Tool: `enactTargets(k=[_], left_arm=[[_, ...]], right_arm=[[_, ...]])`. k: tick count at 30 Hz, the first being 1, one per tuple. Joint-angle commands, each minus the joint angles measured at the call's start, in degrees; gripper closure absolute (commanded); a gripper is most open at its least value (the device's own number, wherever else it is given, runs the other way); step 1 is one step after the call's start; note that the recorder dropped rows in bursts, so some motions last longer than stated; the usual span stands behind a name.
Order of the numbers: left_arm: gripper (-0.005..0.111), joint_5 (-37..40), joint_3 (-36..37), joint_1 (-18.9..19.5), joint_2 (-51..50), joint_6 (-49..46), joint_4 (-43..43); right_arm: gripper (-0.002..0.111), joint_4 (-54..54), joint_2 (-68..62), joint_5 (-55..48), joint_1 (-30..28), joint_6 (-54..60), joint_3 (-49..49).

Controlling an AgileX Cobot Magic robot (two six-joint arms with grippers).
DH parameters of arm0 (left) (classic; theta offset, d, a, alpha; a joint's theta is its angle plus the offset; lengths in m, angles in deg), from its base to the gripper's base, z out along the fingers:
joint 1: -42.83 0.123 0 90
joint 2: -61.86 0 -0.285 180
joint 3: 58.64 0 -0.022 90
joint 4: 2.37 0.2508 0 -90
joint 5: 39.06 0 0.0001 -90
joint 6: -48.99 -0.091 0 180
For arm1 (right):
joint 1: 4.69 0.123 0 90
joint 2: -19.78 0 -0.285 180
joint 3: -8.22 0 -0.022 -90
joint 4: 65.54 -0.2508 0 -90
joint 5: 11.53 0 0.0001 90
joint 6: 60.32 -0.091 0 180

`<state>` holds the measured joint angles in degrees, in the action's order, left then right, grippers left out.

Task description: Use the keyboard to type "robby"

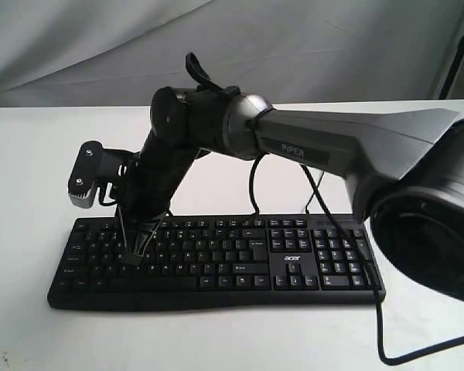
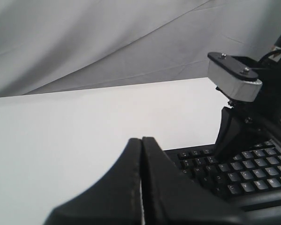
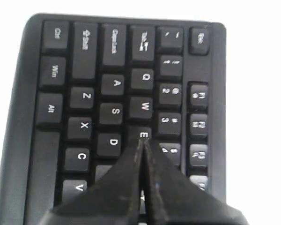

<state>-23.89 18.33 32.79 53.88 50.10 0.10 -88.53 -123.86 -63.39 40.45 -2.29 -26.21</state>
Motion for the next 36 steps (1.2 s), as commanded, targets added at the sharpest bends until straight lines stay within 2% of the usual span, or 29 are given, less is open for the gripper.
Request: enactTargets(k=[1, 5, 15, 20, 36], left_arm=[[0.107, -0.33, 0.25, -0.32, 0.2, 0.16, 0.27], [0.107, -0.33, 0.25, -0.32, 0.2, 0.16, 0.27], [0.107, -0.33, 0.25, -0.32, 0.2, 0.16, 0.27], [0.107, -0.33, 0.25, -0.32, 0.2, 0.16, 0.27], [0.107, -0.33, 0.25, -0.32, 0.2, 0.16, 0.27]], right_arm=[[0.108, 2.93, 2.14, -0.43, -0.29, -1.73, -0.02], [0.108, 3.1, 4.68, -0.1, -1.89, -2.01, 4.41], [0.108, -4.15, 17.4, 17.16, -6.94, 6.86, 30.3], [0.108, -9.33, 17.95, 17.81, -7.92, 9.45, 31.22], [0.108, -8.93, 15.61, 16.35, -8.48, 9.6, 31.22]])
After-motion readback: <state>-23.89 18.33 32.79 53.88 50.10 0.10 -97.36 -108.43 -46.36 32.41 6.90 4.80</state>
